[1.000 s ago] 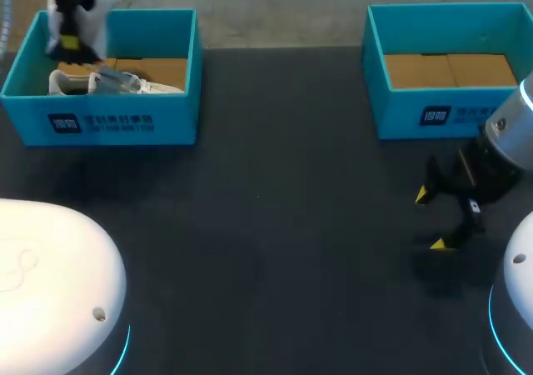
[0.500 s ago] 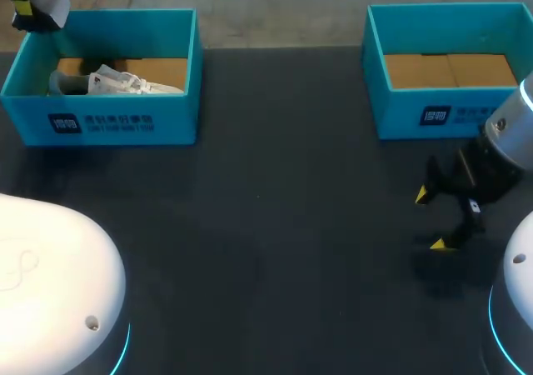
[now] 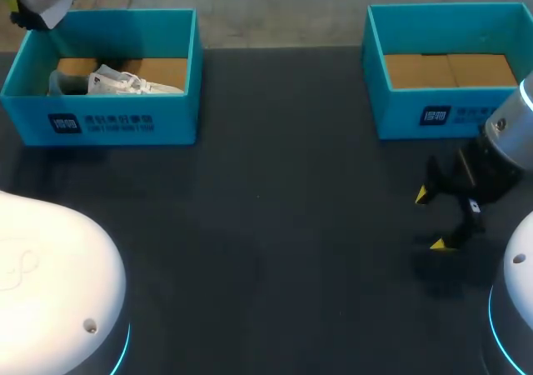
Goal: Take the shoe out of the shoebox, open the shoe tongue, remove and reinsert the insole, then place the shoe into the shoebox
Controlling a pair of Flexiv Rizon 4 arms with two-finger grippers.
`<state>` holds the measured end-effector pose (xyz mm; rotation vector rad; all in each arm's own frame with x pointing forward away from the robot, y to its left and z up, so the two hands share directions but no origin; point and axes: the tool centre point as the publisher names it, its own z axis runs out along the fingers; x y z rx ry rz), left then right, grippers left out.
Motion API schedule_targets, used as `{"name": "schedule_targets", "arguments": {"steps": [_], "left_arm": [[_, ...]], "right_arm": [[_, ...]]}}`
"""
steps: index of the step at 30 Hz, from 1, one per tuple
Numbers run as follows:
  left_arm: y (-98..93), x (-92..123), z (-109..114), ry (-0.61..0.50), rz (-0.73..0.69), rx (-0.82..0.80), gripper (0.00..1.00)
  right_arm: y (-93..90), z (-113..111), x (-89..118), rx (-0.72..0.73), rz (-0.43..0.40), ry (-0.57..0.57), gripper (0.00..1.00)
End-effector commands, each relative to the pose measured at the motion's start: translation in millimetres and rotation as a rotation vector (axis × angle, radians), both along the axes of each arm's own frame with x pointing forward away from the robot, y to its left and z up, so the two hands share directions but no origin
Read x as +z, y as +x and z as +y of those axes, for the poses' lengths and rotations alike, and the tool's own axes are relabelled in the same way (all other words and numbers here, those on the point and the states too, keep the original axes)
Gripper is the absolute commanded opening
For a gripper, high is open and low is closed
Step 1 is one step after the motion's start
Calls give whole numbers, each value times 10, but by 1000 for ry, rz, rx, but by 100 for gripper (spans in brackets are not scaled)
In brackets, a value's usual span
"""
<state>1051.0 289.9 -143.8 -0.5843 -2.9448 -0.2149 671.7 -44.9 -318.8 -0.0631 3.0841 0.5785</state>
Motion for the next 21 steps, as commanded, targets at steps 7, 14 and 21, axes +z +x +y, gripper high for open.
{"name": "schedule_targets", "arguments": {"steps": [7, 14, 21], "left_arm": [[-169, 30, 72, -39, -49, -269, 0], [-169, 30, 72, -39, -49, -269, 0], [81, 27, 288, 11, -83, -513, 0]], "right_arm": [[-7, 7, -6, -1, -1, -3, 100], [-7, 7, -6, -1, -1, -3, 100], [-7, 7, -6, -1, -1, -3, 100]]}}
